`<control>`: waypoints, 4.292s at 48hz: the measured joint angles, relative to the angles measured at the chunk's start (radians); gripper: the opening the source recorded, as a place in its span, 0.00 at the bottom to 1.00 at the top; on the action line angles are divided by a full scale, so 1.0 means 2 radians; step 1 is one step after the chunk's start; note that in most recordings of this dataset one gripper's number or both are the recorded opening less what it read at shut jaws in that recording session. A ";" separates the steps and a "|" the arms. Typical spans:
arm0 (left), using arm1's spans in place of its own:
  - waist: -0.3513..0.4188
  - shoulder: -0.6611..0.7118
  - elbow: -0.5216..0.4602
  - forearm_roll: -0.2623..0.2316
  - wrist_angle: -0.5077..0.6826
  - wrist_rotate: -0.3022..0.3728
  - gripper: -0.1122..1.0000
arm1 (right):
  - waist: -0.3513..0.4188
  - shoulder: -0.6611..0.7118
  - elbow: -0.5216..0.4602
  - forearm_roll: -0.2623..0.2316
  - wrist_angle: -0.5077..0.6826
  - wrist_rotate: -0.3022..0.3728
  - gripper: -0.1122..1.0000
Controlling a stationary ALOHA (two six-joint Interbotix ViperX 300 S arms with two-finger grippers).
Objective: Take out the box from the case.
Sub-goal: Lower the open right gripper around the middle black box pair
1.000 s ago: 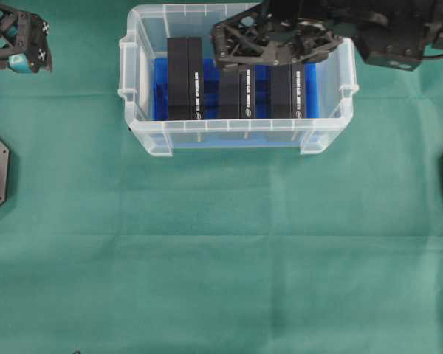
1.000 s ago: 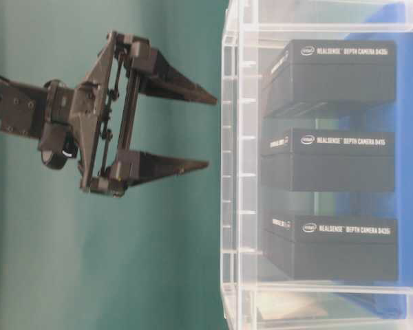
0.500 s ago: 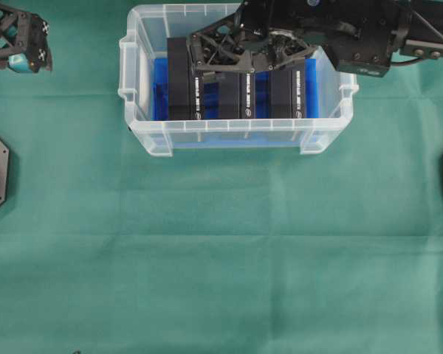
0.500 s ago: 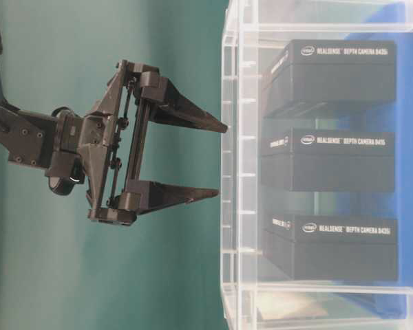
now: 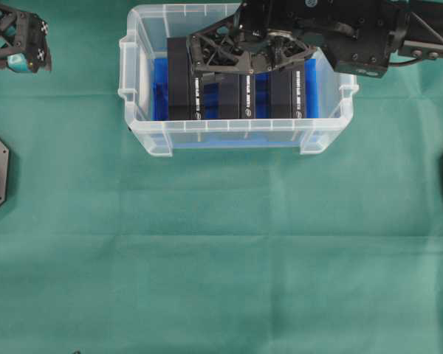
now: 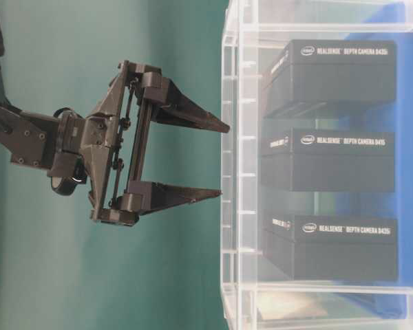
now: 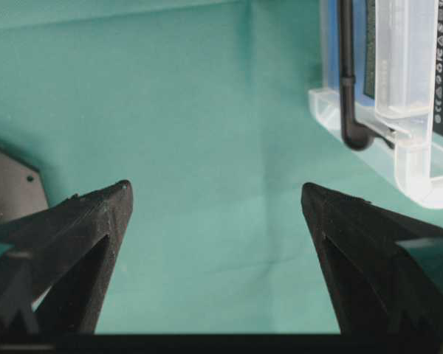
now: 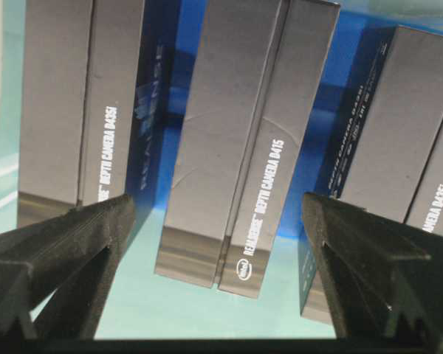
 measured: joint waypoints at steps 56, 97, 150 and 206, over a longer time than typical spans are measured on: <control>0.001 -0.001 0.000 0.000 0.000 -0.001 0.95 | 0.001 0.020 0.000 -0.002 -0.001 0.002 0.95; 0.000 -0.001 0.000 0.000 0.002 0.002 0.95 | -0.011 0.032 0.033 -0.002 -0.044 0.011 0.95; 0.001 -0.001 0.001 0.000 0.002 0.021 0.95 | -0.014 0.057 0.046 -0.002 -0.067 0.029 0.95; 0.001 -0.001 0.001 0.000 0.002 0.024 0.95 | -0.015 0.064 0.045 -0.003 -0.068 0.058 0.70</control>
